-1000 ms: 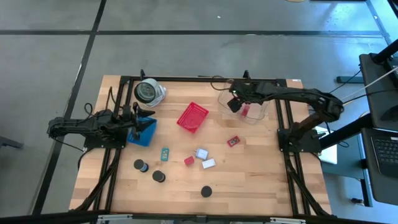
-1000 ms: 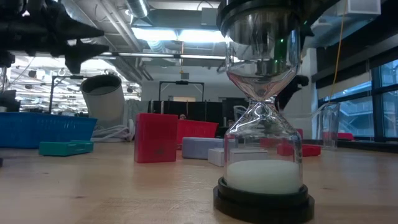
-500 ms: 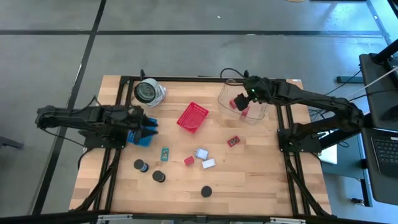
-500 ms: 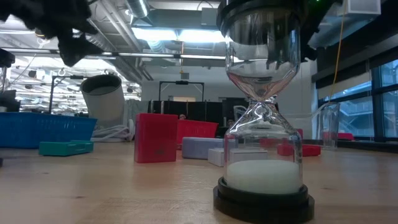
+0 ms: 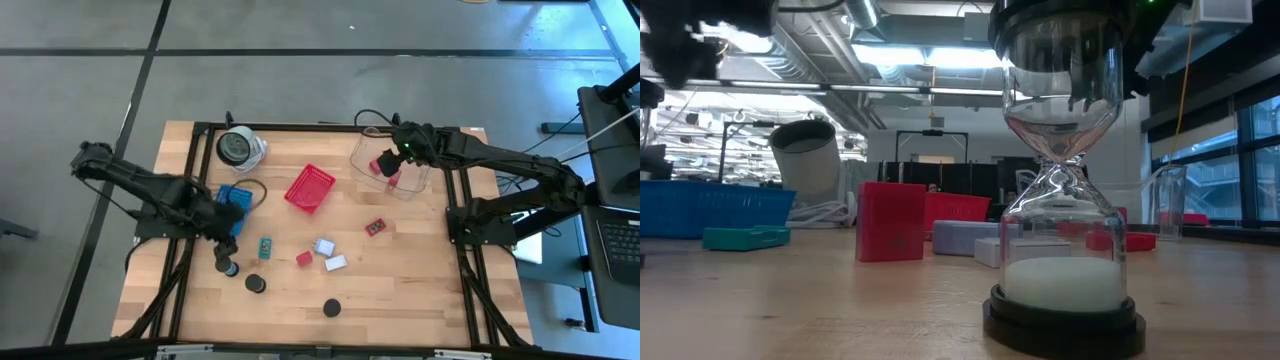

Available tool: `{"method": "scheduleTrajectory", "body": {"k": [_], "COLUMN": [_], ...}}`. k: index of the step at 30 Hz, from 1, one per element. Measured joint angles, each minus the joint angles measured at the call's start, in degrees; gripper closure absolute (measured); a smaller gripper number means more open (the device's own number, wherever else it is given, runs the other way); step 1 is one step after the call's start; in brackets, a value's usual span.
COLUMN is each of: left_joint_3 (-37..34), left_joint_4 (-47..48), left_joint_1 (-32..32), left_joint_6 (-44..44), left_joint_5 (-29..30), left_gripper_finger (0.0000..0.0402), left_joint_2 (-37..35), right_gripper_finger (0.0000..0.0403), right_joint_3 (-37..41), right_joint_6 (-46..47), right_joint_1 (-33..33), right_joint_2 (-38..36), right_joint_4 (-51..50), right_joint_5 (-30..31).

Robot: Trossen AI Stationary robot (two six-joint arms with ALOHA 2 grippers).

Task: Pick & Place Office items
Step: Put the blue hourglass into the blue bin

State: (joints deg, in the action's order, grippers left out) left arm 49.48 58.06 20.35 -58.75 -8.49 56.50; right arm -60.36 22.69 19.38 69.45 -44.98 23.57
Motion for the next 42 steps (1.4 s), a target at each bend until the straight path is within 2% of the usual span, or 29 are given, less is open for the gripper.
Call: {"method": "scheduleTrajectory", "body": {"k": [5, 7, 10, 15, 23, 33, 40, 42], "left_joint_3": [0.5, 0.5, 0.5, 0.5, 0.5, 0.5, 0.5, 0.5], "left_joint_4": [1.0, 1.1, 1.4, 4.4, 4.3, 5.1, 5.2, 5.2], "left_joint_1": [5.2, 7.2, 9.6, 10.9, 11.5, 11.8, 13.7, 14.3], "left_joint_6": [-10.5, -13.7, -15.5, -18.3, -18.7, -21.0, -23.5, -23.7], "left_joint_5": [3.9, 3.8, 2.4, 3.4, 3.3, -2.1, -1.0, -0.3], "left_gripper_finger": [0.0189, 0.0189, 0.0189, 0.0189, 0.0189, 0.0189, 0.0189, 0.0189], "left_joint_2": [6.7, 9.4, 12.9, 16.4, 17.1, 16.2, 16.2, 16.2], "right_gripper_finger": [0.0100, 0.0100, 0.0101, 0.0101, 0.0101, 0.0101, 0.0101, 0.0101], "right_joint_3": [0.0, 0.0, 0.0, 0.0, 0.0, 0.0, 0.0, 0.0], "right_joint_6": [-0.9, -1.1, -2.2, -2.3, -2.3, -1.2, -0.1, 1.7], "right_joint_1": [0.0, 0.0, 0.0, 0.0, 0.0, 0.0, 0.0, 0.0], "right_joint_2": [0.0, 0.0, 0.0, 0.0, 0.0, 0.0, 0.0, 0.0], "right_joint_4": [0.1, 0.1, 0.1, 0.1, 0.1, -0.1, -0.1, -0.1], "right_joint_5": [0.0, 0.0, 0.0, 0.0, 0.0, 0.0, 0.2, 2.0]}}
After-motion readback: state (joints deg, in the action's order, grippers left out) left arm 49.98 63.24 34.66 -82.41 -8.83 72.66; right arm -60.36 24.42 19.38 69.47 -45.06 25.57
